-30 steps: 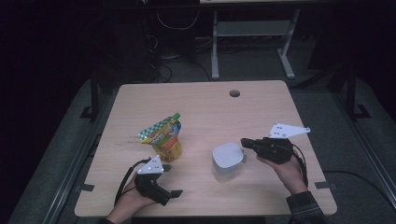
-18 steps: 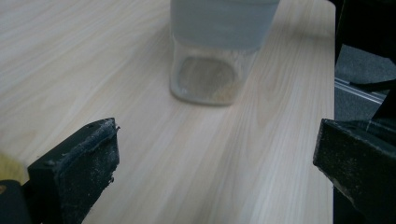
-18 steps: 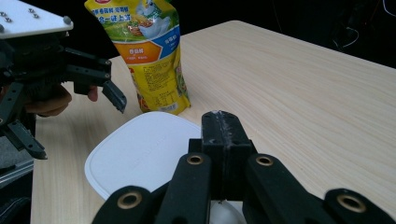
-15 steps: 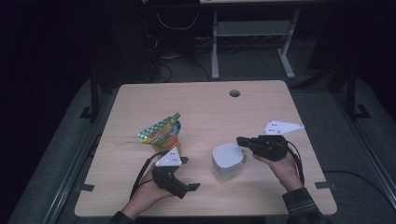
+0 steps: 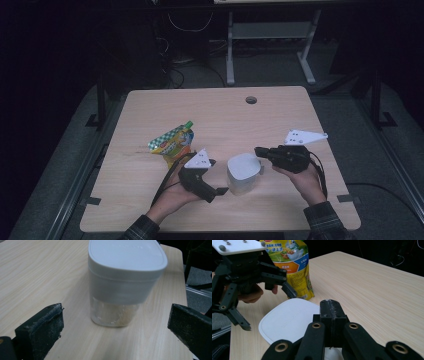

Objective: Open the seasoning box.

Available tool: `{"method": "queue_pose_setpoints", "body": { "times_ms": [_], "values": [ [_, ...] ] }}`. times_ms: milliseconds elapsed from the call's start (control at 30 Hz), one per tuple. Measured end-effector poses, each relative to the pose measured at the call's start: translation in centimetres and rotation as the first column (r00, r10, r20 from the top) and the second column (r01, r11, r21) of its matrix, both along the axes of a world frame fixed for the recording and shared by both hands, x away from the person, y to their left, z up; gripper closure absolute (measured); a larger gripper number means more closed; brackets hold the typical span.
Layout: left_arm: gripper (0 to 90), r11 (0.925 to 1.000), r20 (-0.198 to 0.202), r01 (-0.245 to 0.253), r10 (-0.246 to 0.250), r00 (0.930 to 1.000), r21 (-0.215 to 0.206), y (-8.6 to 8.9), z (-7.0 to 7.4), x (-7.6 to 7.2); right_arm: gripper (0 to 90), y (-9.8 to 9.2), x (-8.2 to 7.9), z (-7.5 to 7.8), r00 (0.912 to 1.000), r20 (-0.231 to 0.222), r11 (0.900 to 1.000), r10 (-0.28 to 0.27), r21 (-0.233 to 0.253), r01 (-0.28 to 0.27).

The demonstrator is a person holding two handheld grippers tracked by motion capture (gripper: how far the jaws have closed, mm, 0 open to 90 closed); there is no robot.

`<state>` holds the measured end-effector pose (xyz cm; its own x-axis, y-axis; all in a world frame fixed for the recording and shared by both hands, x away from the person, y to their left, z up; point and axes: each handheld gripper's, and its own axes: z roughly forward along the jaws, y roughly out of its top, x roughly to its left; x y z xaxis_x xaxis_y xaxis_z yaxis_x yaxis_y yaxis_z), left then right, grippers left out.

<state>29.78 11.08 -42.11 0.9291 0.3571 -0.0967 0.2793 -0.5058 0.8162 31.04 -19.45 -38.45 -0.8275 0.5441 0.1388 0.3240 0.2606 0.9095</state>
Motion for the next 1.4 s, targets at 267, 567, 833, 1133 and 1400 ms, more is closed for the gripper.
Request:
{"method": "queue_pose_setpoints", "body": {
  "times_ms": [267, 567, 833, 1133, 1400],
  "values": [
    [0.0, 0.9997, 0.015, 0.025, -0.025, 0.9996, 0.007, -1.5, 0.1, 1.0, 89.7, -0.2, 0.0, 0.0, 0.9998, 0.017, 1.000, -0.005, 0.000, 0.005],
    [8.2, 0.9975, -0.001, 0.069, -0.069, 0.9976, -0.017, -2.7, 0.3, 1.2, 89.8, -0.2, 0.0, 0.0, 0.9999, 0.015, 1.000, -0.004, 0.002, 0.004],
    [17.8, 0.9970, 0.001, 0.077, -0.077, 0.9970, -0.012, -2.9, 0.1, 1.2, 89.7, -0.2, -0.1, 0.0, 1.0000, 0.009, 1.000, -0.003, 0.004, 0.003],
    [18.7, 0.9967, 0.007, 0.080, -0.080, 0.9968, -0.014, -2.7, 0.4, 1.1, 89.7, -0.2, -0.1, 0.0, 0.9999, 0.013, 1.000, -0.005, 0.002, 0.005],
    [19.5, 0.9968, 0.005, 0.078, -0.078, 0.9970, -0.017, -2.5, 0.6, 1.1, 89.7, -0.2, -0.1, 0.0, 0.9999, 0.011, 1.000, -0.003, -0.001, 0.003]
  ]
}}
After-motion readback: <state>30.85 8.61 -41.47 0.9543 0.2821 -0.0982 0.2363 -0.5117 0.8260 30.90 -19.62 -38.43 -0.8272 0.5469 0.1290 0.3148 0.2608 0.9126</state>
